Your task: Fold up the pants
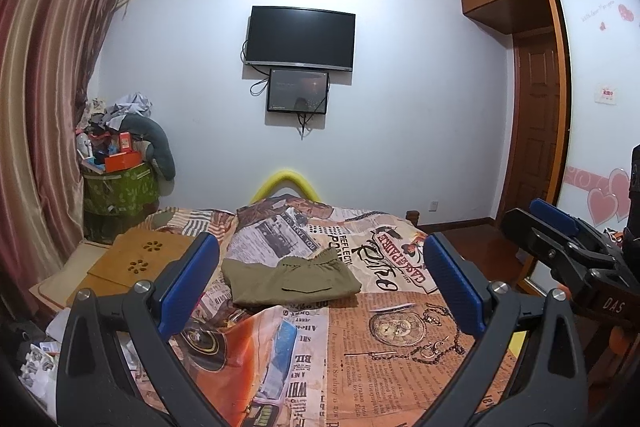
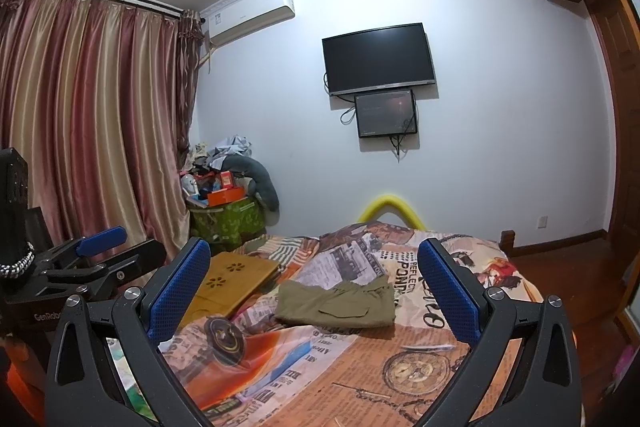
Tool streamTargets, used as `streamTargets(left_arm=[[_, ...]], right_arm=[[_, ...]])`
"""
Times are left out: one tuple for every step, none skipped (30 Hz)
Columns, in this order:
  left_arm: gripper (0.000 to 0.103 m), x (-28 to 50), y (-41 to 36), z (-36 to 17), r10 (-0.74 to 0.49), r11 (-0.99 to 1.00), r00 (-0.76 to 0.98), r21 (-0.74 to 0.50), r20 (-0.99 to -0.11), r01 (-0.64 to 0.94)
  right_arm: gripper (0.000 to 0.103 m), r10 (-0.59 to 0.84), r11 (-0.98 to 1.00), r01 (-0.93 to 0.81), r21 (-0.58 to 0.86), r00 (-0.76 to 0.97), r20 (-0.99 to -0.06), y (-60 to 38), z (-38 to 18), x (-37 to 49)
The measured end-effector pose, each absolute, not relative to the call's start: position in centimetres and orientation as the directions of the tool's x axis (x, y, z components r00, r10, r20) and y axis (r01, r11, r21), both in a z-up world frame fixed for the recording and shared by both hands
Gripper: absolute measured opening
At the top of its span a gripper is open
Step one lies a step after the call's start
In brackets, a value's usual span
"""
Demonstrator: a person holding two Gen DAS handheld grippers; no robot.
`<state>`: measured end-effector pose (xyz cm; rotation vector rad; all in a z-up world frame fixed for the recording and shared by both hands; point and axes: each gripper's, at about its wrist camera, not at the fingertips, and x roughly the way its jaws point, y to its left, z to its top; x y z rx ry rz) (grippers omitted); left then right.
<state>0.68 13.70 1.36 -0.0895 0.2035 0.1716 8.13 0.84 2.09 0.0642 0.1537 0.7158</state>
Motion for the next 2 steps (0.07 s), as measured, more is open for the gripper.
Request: streamTargets(left_arm=[[0.103,0.71,13.80,1.34,0.157,0.982,0.965,-0.075,-0.212,-0.176],[0.103,0.77,13.93,1.30,0.151,0.982,0.965,-0.079,-0.215,-0.172]], right_arm=[[0.103,0.657,0.754,-0.648,0.110,0.744,-0.118,0.89,2.07,8.09],[0.103,0.657,0.754,-0.648,0.110,0.744,-0.119,0.93,2.04,8.10]])
